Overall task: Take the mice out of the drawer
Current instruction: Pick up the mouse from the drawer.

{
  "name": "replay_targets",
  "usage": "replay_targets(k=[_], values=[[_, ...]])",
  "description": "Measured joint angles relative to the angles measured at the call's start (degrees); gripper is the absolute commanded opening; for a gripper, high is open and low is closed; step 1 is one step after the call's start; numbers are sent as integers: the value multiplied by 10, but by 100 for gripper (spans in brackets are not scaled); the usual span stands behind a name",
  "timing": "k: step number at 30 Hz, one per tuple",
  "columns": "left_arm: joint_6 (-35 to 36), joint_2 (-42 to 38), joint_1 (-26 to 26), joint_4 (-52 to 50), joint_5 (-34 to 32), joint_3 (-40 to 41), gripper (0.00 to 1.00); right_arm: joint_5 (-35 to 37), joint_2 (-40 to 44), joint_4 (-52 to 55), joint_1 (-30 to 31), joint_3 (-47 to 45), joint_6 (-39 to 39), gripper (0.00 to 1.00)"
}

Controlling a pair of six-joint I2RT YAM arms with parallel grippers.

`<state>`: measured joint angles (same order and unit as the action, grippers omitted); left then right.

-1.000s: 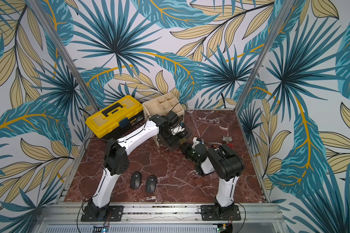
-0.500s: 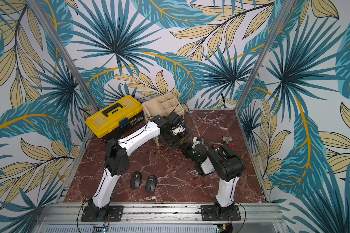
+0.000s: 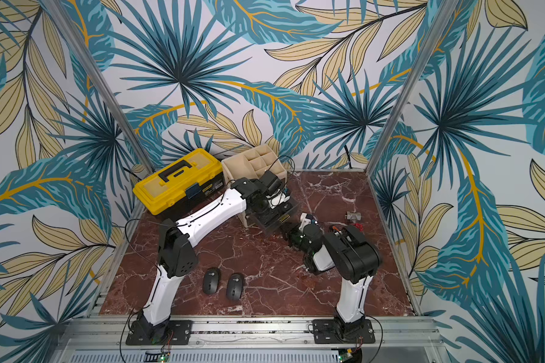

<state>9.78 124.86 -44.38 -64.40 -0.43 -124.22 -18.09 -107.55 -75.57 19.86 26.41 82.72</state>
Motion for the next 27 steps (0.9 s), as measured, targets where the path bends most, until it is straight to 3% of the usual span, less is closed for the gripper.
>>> replay_targets(k=[9, 16, 22, 27], values=[[-25, -28, -17, -3, -58, 0, 41, 0, 11, 6, 0, 0, -4, 0], [-119, -103, -40, -16, -110, 7, 42, 0, 13, 11, 0, 0, -9, 0], [-241, -217, -62, -22, -116, 77, 44, -1, 14, 20, 0, 11, -14, 0], [-350, -285, -99, 0, -114, 204, 45, -6, 14, 24, 0, 24, -17, 0]])
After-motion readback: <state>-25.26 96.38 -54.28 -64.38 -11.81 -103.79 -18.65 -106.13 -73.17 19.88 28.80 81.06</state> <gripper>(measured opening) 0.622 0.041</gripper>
